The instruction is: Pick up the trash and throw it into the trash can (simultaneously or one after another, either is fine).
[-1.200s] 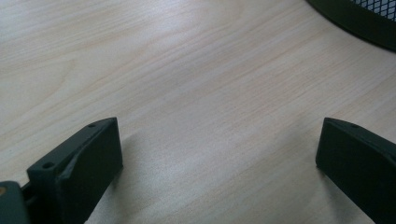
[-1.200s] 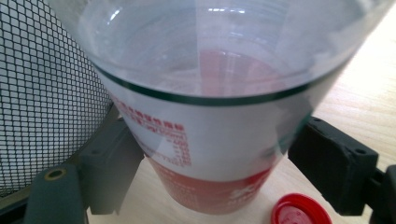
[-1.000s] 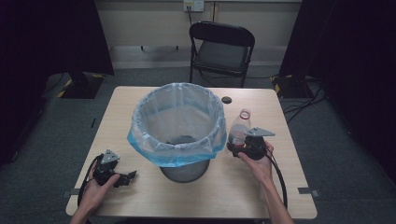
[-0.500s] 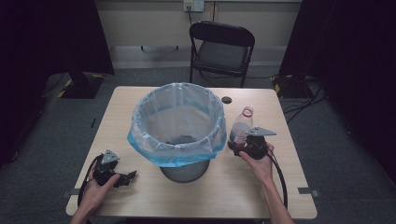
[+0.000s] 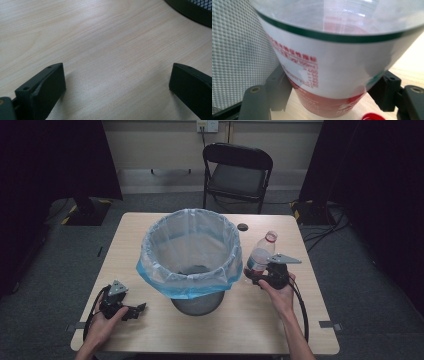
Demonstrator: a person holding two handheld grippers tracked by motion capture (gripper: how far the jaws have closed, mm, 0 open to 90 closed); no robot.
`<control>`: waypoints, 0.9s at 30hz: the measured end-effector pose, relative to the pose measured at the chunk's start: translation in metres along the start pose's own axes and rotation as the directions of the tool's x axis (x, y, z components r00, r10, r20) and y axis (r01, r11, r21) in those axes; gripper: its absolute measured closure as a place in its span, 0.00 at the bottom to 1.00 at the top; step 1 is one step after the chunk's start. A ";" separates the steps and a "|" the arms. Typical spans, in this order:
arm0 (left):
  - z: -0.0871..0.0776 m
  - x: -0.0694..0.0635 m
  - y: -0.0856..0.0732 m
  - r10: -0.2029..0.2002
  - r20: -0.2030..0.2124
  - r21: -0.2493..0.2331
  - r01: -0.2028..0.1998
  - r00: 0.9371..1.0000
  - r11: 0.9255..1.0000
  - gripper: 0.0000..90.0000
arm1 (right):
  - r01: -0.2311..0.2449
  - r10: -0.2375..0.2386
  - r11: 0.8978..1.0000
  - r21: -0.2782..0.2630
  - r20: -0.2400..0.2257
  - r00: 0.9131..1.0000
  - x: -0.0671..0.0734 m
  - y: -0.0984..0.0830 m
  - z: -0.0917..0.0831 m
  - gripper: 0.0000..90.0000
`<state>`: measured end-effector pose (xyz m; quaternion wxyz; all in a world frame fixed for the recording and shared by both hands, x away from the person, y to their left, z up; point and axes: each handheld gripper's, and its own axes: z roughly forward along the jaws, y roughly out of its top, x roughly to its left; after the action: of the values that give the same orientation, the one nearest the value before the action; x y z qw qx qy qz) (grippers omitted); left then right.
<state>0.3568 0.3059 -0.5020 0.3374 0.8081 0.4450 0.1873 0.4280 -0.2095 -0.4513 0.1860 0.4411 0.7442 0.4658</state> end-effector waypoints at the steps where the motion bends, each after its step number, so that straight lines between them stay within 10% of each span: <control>1: 0.000 0.000 0.000 0.000 0.000 0.000 0.000 1.000 1.000 0.00 | 0.000 0.000 1.000 0.000 0.000 1.000 0.000 0.000 0.000 0.31; 27: 0.000 -0.001 0.000 -0.005 -0.003 -0.002 0.005 1.000 1.000 0.00 | 0.000 -0.003 0.990 -0.141 -0.025 1.000 0.012 0.047 -0.030 0.31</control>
<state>0.3564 0.3055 -0.5021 0.3380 0.8065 0.4472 0.1881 0.4236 -0.2073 -0.3944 0.2077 0.4203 0.7122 0.5226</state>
